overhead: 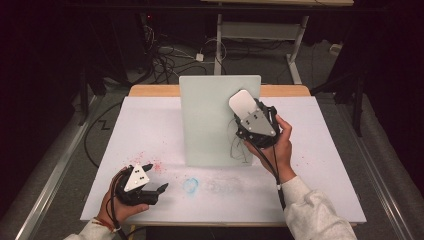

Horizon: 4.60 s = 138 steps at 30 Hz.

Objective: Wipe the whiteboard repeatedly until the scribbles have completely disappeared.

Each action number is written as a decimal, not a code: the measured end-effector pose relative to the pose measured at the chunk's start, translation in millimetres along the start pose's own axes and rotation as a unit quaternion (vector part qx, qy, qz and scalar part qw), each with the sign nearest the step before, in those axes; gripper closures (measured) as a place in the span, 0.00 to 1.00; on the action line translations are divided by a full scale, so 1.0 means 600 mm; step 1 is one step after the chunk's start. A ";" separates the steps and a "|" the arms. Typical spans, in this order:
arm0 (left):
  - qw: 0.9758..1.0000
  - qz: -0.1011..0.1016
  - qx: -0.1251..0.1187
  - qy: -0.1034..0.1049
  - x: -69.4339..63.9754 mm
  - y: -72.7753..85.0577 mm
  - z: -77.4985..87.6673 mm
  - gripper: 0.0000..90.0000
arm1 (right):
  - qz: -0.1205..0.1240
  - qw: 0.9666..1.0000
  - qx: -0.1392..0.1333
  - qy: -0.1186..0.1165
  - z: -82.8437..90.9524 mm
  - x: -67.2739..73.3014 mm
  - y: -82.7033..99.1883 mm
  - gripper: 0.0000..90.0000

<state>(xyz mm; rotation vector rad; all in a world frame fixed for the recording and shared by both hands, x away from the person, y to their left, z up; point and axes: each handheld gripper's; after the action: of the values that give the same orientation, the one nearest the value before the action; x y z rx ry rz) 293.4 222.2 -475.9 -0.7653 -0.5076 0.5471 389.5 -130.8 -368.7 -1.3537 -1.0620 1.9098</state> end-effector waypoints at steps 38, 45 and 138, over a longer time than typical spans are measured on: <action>1.000 0.004 -0.002 0.003 0.001 0.001 0.000 0.21 | -0.010 0.999 -0.016 0.034 -0.003 -0.034 -0.021 0.34; 1.000 0.003 -0.004 0.001 0.000 0.001 0.003 0.21 | -0.008 1.000 -0.009 0.020 0.006 0.000 0.028 0.34; 1.000 -0.004 -0.002 0.005 -0.002 -0.001 0.002 0.21 | 0.081 0.995 0.052 -0.020 0.023 0.095 0.107 0.34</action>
<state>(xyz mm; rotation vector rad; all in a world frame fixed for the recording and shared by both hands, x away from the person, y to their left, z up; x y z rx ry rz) 292.1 221.6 -475.2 -0.7689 -0.5028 0.5358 357.4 -123.0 -449.0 -1.3850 -0.8804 2.0872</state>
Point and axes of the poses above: each handheld gripper's, and its own axes: z roughly backward along the jaws, y roughly out of its underside, x roughly to its left, and after that the axes turned 5 degrees about -z, right-handed
